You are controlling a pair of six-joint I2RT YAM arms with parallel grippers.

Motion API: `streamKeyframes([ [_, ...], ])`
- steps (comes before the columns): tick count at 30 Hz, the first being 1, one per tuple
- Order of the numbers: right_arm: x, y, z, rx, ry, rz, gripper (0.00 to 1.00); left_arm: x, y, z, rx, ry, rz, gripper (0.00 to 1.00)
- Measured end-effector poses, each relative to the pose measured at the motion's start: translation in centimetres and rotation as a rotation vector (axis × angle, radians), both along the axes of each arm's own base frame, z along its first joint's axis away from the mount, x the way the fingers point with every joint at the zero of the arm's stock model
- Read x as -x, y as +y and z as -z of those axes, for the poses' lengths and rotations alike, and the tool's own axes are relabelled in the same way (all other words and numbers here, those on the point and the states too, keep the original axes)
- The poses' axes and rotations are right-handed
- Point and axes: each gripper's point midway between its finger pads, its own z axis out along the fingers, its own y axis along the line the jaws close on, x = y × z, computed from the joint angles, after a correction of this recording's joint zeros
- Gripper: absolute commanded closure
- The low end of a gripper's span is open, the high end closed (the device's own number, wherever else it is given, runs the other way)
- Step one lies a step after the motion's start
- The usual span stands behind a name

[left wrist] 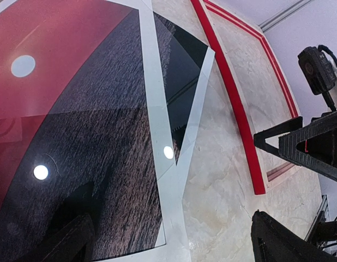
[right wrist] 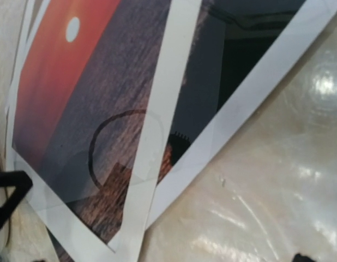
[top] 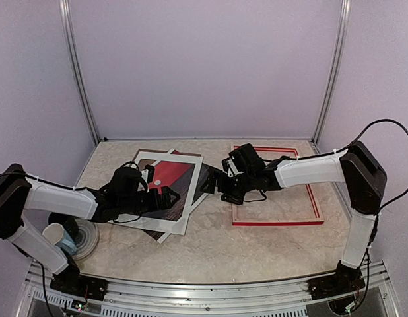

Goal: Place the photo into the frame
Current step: Pick up the glass panel from the mat board.

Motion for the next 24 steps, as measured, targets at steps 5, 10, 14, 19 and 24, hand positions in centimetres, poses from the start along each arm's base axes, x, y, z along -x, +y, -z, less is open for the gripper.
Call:
streamKeyframes([
  [5, -0.7, 0.9, 0.7, 0.000, 0.027, 0.027, 0.01, 0.4, -0.5, 0.7, 0.018, 0.005, 0.035, 0.01],
  [10, -1.3, 1.5, 0.7, -0.013, 0.043, 0.054, 0.01, 0.7, -1.2, 1.5, 0.035, 0.017, 0.068, 0.02],
  [14, -1.4, 1.6, 1.6, -0.009, 0.071, 0.079, 0.01, 0.9, -1.4, 2.1, 0.038, 0.027, 0.086, 0.02],
  [19, -1.8, 1.8, 2.3, -0.009, 0.100, 0.110, 0.01, 1.2, -1.3, 2.5, 0.038, 0.031, 0.092, 0.02],
  [24, -2.1, 2.3, 2.9, -0.032, 0.133, 0.136, 0.01, 1.4, -1.2, 2.7, 0.034, 0.029, 0.094, 0.02],
])
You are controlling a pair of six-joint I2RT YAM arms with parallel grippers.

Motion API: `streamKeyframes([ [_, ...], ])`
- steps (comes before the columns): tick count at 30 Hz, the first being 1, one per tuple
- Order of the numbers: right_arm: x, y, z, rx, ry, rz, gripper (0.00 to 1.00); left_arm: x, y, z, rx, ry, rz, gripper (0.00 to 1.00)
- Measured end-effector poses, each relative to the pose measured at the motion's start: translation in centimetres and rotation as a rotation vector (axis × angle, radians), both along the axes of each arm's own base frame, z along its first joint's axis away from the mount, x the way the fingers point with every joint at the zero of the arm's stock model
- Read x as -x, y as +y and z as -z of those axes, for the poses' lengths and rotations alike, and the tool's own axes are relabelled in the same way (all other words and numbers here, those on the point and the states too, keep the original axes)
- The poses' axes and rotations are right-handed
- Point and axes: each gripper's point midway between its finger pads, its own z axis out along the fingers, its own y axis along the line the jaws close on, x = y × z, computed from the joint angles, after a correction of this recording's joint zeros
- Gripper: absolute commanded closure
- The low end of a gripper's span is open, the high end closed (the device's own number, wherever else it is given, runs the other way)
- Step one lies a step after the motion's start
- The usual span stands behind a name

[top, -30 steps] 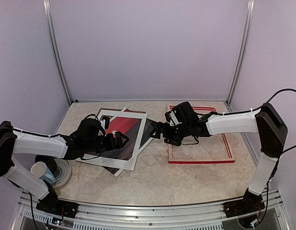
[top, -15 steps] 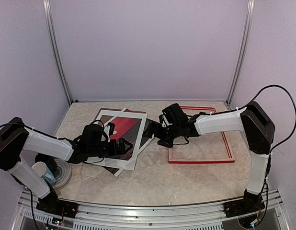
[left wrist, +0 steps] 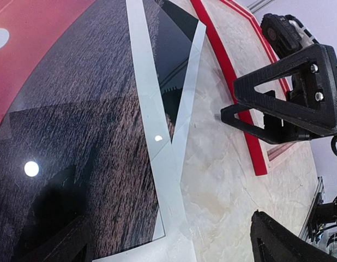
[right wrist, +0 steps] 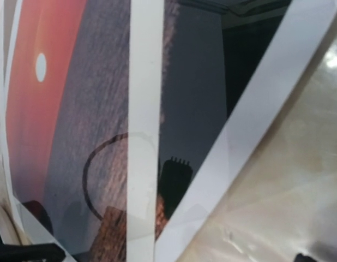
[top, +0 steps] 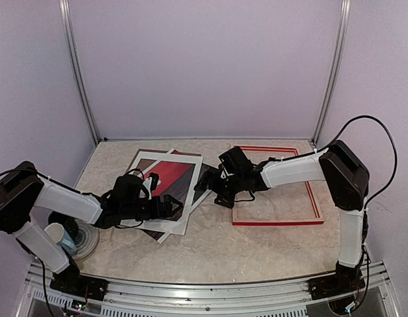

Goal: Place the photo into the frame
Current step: Pick up the glass panel from the mat board.

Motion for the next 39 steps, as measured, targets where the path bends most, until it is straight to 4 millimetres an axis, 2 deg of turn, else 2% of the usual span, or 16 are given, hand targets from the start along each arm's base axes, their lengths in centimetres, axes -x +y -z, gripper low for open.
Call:
streamKeyframes([
  [6, -0.1, 0.6, 1.0, -0.038, 0.041, 0.027, 0.01, 0.0, 0.1, 0.1, -0.005, -0.003, -0.002, 0.03],
  [13, -0.7, 1.4, 0.7, -0.100, 0.054, 0.060, 0.01, 0.1, 0.7, 0.7, -0.019, 0.001, -0.009, 0.07],
  [21, -1.3, 2.1, 0.8, -0.158, 0.074, 0.098, 0.01, 0.2, 1.6, 2.3, -0.028, 0.024, -0.016, 0.14],
  [39, -2.2, 1.6, 0.8, -0.290, 0.082, 0.234, 0.01, 0.8, 0.9, 2.2, 0.029, 0.015, 0.039, 0.16],
])
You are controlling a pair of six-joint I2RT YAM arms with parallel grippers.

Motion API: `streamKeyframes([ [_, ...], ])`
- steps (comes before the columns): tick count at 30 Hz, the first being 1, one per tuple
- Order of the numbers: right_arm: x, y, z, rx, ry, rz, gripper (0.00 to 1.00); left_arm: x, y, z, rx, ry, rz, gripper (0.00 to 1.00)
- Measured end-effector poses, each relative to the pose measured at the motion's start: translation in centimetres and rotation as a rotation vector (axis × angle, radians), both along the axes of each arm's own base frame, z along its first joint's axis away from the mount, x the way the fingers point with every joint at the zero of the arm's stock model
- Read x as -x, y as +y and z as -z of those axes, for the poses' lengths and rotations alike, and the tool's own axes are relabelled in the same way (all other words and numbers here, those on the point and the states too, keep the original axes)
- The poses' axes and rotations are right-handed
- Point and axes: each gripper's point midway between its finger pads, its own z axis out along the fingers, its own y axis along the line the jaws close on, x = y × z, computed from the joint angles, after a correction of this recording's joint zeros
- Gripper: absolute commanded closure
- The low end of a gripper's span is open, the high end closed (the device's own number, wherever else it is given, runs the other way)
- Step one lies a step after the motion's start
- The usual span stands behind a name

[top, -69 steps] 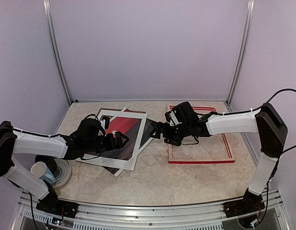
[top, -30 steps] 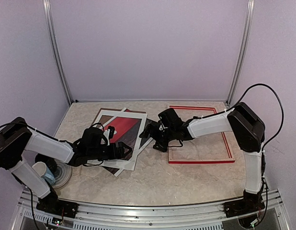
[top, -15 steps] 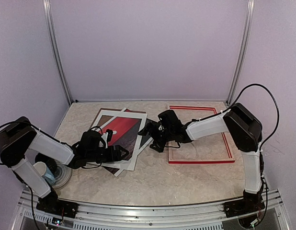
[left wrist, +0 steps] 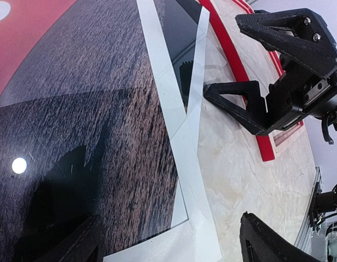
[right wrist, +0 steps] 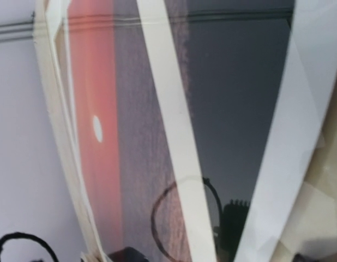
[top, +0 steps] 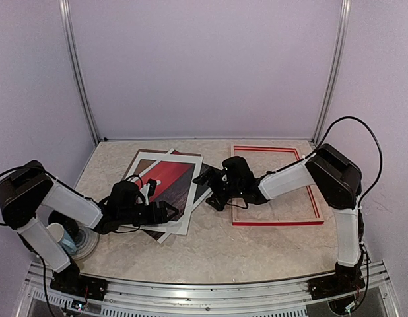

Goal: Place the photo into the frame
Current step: Pick up the glass panel from the mat board.

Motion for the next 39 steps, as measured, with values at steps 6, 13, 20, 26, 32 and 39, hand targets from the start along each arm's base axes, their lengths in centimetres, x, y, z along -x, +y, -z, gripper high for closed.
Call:
streamKeyframes([
  [6, -0.5, -0.6, -0.1, -0.046, -0.021, 0.059, 0.01, 0.0, -0.2, 0.0, 0.011, -0.001, 0.013, 0.17],
  [13, -0.8, -0.9, -0.4, -0.091, -0.057, 0.090, 0.01, 0.0, -0.3, 0.0, 0.025, 0.000, 0.030, 0.17],
  [20, -1.1, -1.2, -0.7, -0.121, -0.111, 0.107, 0.02, 0.2, -0.4, 0.0, 0.033, -0.001, 0.041, 0.18],
  [26, -1.3, -1.2, -1.6, -0.147, -0.170, 0.106, 0.04, 0.2, -0.7, 0.1, 0.046, -0.004, 0.055, 0.18],
  [32, -1.5, -1.1, -2.7, -0.166, -0.224, 0.098, 0.08, 0.2, -0.9, 0.1, 0.058, -0.008, 0.066, 0.18],
  [39, -1.9, -0.6, -3.3, -0.163, -0.249, 0.087, 0.16, 0.2, -1.0, 0.0, 0.066, -0.007, 0.075, 0.19],
])
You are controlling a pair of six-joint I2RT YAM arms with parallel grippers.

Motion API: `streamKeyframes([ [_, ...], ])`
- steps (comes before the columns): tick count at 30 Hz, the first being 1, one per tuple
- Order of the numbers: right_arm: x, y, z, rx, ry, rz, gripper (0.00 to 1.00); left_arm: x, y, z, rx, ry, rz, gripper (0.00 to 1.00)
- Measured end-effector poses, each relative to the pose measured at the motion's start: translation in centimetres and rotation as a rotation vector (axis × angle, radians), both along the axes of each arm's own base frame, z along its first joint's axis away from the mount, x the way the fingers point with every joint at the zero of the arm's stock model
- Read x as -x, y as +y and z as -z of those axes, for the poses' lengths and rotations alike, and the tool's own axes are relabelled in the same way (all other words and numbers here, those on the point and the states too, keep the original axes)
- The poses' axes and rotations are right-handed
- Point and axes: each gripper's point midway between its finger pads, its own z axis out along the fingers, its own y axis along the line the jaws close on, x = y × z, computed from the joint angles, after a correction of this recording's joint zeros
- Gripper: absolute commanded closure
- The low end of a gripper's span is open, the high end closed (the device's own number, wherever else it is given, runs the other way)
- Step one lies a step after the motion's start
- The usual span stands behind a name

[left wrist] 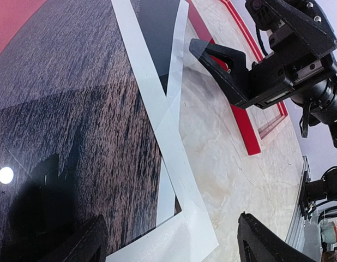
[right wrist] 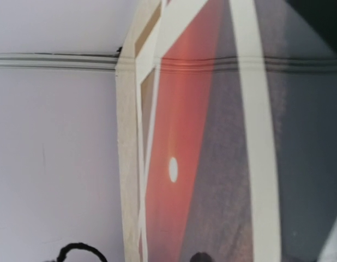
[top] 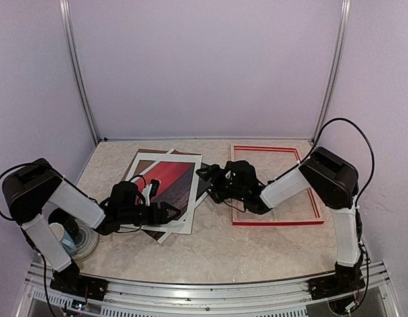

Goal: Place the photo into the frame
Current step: Pick up the glass panel from the mat board.

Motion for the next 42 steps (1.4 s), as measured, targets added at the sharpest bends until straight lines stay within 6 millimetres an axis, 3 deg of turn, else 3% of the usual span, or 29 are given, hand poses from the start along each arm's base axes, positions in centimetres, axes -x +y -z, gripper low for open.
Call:
streamKeyframes([
  [9, -1.2, 1.7, 1.6, 0.036, 0.005, -0.018, 0.19, 0.3, -0.2, 0.0, 0.010, 0.010, 0.014, 0.19],
  [14, -0.8, 2.7, 2.3, 0.058, 0.019, -0.035, 0.21, 0.4, -0.2, 0.0, 0.015, 0.013, 0.019, 0.18],
  [20, -0.4, 3.2, 3.7, 0.060, 0.035, -0.049, 0.32, 0.5, -0.3, -0.1, 0.025, 0.022, 0.019, 0.19],
  [28, -0.5, 3.4, 3.3, 0.015, 0.034, -0.045, 0.41, -0.2, 1.1, -0.5, 0.021, 0.046, -0.019, 0.18],
  [32, -0.5, 3.4, 3.4, 0.016, 0.036, -0.044, 0.51, -0.7, 2.2, -2.2, 0.026, 0.028, -0.054, 0.17],
  [37, -0.3, 3.2, 3.7, 0.019, 0.043, -0.042, 0.71, -0.8, 2.6, -4.9, 0.059, -0.031, -0.071, 0.17],
  [42, -0.2, 3.0, 3.8, 0.015, 0.043, -0.044, 0.84, -0.3, 3.3, -5.6, 0.063, -0.045, -0.093, 0.16],
])
